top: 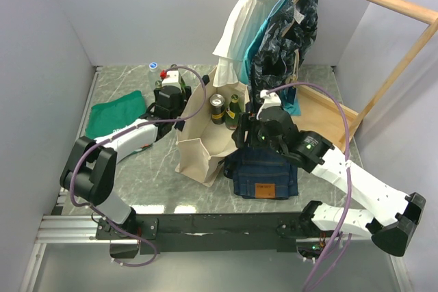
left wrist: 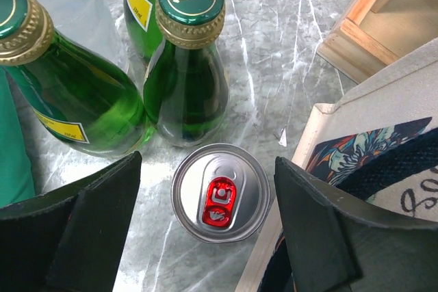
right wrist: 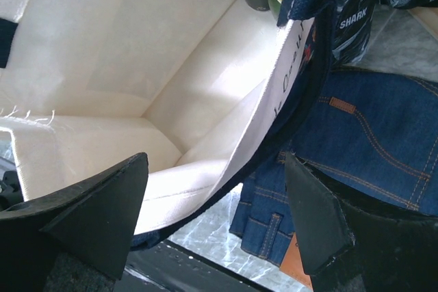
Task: Take the beverage out of the canvas bag
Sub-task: Place the drink at the center of the board.
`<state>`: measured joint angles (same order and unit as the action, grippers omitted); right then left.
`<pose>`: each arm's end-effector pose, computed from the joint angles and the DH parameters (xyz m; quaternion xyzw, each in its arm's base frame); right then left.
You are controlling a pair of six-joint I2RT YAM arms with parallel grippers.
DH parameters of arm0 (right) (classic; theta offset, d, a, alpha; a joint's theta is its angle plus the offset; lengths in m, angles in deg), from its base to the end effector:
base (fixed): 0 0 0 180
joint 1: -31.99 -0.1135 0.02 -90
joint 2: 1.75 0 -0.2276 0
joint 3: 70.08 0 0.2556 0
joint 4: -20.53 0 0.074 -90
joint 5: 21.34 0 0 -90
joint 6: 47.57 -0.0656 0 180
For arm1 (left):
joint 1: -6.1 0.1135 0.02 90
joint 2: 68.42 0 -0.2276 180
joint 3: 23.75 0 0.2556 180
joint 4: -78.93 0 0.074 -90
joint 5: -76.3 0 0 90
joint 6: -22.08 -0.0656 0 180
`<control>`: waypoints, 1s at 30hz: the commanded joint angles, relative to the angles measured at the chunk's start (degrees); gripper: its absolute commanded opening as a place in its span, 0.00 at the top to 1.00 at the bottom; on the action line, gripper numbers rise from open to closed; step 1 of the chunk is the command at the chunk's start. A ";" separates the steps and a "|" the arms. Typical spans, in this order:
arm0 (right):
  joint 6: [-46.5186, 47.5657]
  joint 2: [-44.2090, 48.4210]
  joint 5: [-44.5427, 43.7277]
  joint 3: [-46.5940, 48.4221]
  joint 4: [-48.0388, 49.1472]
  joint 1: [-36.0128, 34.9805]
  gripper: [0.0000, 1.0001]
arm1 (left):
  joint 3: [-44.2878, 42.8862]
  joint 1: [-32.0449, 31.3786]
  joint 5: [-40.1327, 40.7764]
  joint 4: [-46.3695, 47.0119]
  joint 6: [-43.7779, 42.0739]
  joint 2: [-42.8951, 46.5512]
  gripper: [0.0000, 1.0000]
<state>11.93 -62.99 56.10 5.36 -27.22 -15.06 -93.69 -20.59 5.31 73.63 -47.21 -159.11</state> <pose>0.1967 0.1903 0.2994 -0.0749 0.8741 0.2193 0.4269 0.3527 -0.1534 0.1908 -0.0437 0.8401 -0.0817 0.5345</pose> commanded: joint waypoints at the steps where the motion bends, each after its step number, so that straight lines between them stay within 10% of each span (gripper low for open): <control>1: -0.79 1.73 -0.98 1.94 -0.02 -0.68 0.13 | -1.91 -0.02 1.12 0.34 0.82 3.24 0.15; 16: 0.27 -3.36 -1.59 7.39 -1.95 -1.82 0.13 | -6.92 -0.02 5.87 -12.73 0.29 13.87 0.04; 30: -1.23 -4.69 -5.72 10.29 -5.03 -3.49 0.13 | -9.56 -0.02 -6.69 -19.96 1.35 28.82 0.04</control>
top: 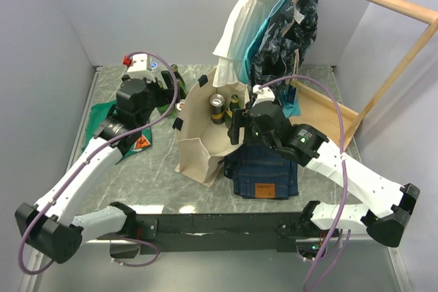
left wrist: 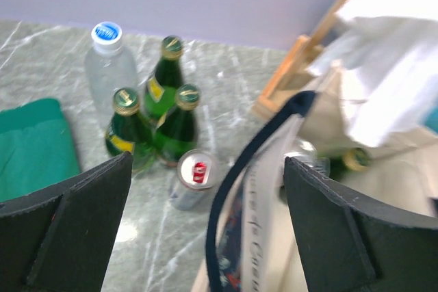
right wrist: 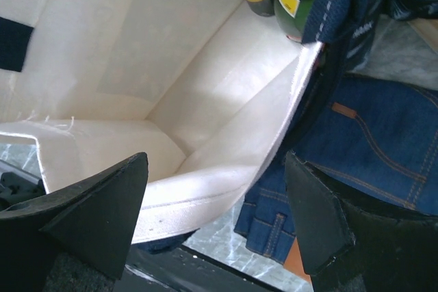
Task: Take the beverage out of the canvas bag
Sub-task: Place the drink at the center of the board, then take out the drink from the canvas bag.
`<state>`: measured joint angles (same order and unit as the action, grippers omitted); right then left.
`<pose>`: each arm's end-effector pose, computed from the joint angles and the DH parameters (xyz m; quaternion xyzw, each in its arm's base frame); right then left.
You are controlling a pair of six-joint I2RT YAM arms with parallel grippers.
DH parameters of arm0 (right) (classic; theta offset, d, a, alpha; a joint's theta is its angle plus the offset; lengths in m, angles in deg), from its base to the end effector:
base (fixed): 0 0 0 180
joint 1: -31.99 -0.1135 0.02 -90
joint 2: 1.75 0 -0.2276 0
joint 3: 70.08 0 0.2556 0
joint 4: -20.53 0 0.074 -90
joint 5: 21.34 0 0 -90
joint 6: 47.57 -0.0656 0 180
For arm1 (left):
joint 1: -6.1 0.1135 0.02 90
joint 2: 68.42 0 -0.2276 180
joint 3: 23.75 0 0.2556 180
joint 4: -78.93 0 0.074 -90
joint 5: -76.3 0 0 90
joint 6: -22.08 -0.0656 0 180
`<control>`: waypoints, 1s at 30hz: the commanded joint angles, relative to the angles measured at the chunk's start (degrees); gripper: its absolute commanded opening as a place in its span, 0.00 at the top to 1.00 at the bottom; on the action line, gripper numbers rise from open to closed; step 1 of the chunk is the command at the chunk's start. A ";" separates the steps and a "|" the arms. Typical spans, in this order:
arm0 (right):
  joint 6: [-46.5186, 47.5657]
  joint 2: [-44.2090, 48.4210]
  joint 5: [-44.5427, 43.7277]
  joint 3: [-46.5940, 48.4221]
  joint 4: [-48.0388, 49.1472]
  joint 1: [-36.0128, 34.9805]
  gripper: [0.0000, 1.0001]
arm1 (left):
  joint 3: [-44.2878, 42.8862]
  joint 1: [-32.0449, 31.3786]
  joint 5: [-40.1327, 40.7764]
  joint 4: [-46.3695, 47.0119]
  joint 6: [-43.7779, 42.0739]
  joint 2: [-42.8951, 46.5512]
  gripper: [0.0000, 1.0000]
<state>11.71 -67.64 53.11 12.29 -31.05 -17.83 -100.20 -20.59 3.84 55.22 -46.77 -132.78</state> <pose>0.1969 0.2059 0.3149 -0.0844 0.8774 0.2036 0.4261 0.2816 -0.1194 0.3447 -0.0592 0.7698 -0.1452 0.6188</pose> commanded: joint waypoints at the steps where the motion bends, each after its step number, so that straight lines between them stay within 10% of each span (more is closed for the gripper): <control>1: -1.18 -0.12 -2.90 3.28 -1.20 -0.98 0.13 | -3.22 -0.02 -6.28 -1.65 0.91 3.27 0.04; 30: 2.77 -6.36 -4.93 8.02 -0.50 -3.53 0.12 | -12.89 -0.02 -18.24 -7.28 -0.85 2.75 0.04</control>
<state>12.84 -74.83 49.55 18.04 -32.88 -20.35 -109.12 -20.59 -12.85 46.79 -46.46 -129.21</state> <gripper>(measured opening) 0.882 0.966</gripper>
